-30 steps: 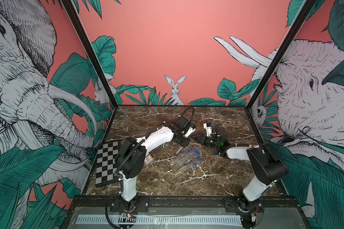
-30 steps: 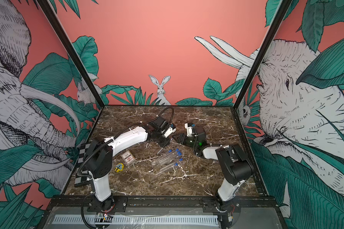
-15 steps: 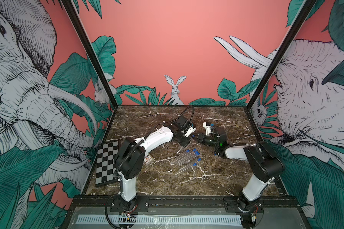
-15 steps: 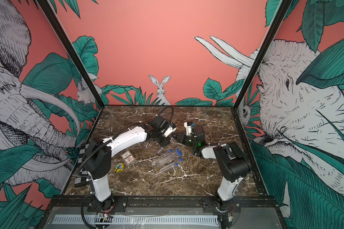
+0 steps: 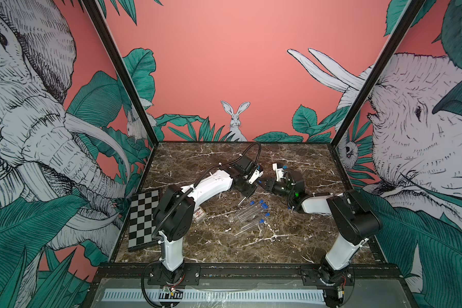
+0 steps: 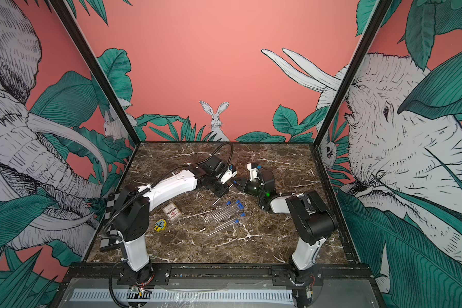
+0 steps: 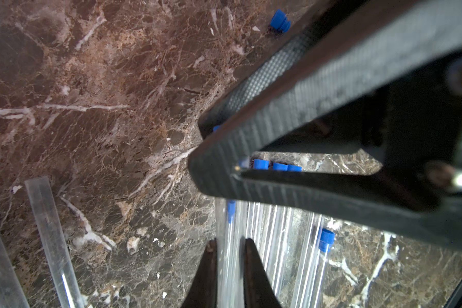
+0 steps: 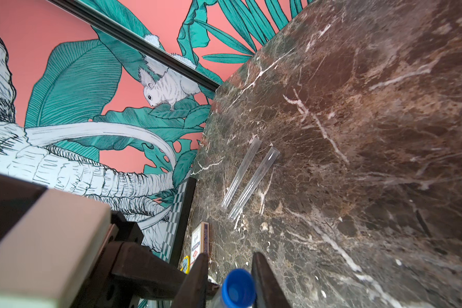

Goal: Remove stoppers from test tubes
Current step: Open the stopper on the test tube.

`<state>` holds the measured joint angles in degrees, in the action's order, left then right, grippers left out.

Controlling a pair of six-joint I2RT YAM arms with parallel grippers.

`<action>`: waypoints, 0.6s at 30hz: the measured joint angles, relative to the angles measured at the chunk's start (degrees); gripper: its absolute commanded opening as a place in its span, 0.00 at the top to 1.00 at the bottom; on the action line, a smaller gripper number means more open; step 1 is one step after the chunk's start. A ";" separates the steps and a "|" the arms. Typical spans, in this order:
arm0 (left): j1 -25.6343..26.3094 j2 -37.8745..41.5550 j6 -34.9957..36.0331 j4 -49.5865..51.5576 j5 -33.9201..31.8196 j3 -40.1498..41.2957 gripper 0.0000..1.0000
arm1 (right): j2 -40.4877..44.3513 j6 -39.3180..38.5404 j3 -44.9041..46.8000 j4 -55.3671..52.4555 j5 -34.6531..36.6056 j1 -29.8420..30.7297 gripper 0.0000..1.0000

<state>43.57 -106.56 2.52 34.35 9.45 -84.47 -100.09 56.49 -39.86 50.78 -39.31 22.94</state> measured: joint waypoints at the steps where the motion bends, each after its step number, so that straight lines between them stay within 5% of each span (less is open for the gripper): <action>1: 0.00 0.07 0.00 0.00 0.00 0.00 0.93 | -0.09 0.20 0.00 0.17 0.00 0.00 0.76; 18: 0.00 0.70 0.00 -0.09 -0.28 0.13 0.93 | -0.46 1.99 0.00 2.58 -0.33 0.00 0.88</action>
<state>43.57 -105.86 2.52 34.26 9.17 -84.33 -100.55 58.48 -39.86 53.36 -39.64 22.94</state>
